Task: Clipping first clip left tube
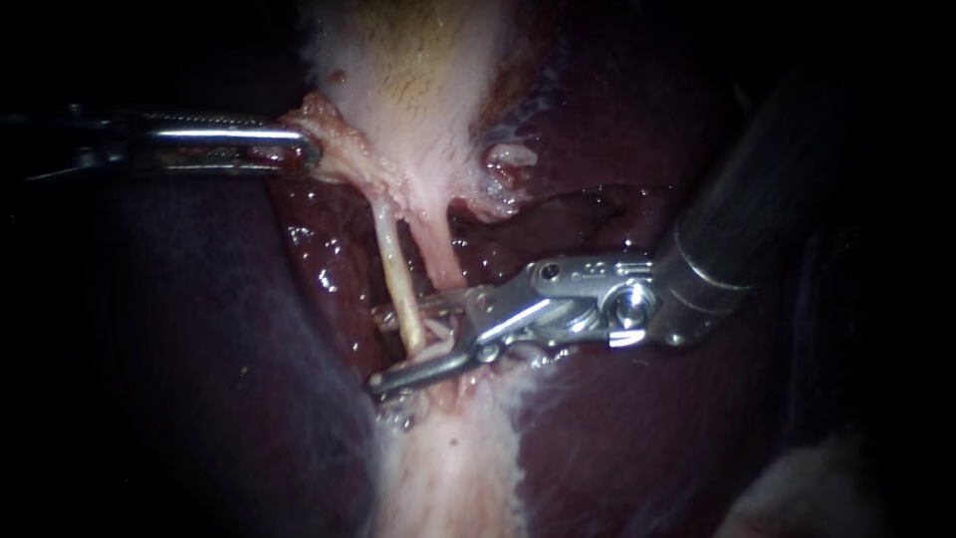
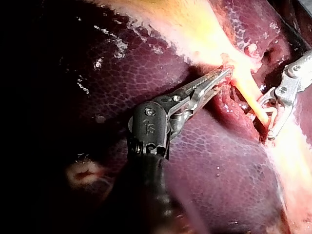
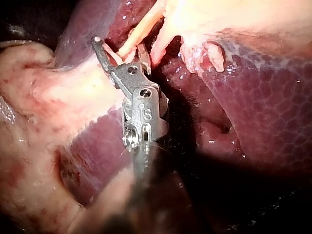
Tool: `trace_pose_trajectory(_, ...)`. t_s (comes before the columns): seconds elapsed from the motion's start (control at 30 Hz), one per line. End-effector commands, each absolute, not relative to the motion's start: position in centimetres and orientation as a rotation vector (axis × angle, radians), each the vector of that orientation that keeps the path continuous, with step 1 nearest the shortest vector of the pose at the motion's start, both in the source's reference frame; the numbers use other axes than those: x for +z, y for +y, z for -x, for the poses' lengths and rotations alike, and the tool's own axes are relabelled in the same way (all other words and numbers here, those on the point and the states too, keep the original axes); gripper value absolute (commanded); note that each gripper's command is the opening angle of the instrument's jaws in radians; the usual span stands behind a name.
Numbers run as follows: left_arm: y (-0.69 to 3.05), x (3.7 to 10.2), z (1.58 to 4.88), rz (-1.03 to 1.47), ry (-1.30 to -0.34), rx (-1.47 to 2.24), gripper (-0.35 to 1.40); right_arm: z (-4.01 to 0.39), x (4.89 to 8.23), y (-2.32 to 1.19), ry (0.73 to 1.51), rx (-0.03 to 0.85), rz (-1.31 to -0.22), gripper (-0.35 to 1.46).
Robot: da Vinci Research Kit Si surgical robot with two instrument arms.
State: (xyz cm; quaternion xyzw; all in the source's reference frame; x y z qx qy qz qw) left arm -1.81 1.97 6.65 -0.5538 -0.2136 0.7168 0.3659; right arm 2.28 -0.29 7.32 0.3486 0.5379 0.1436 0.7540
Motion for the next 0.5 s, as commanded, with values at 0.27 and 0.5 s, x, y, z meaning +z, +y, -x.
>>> trace_pose_trajectory(0.27, 1.98, 6.65, 1.8, 1.424, -0.55, 1.843, -0.35, -2.26, 7.26, -0.36, 1.186, 0.282, -0.794, 0.5)
trace_pose_trajectory(0.5, 1.98, 6.65, 1.8, 1.424, -0.55, 1.843, -0.35, -2.3, 7.05, -0.53, 1.216, 0.244, -0.859, 0.5)
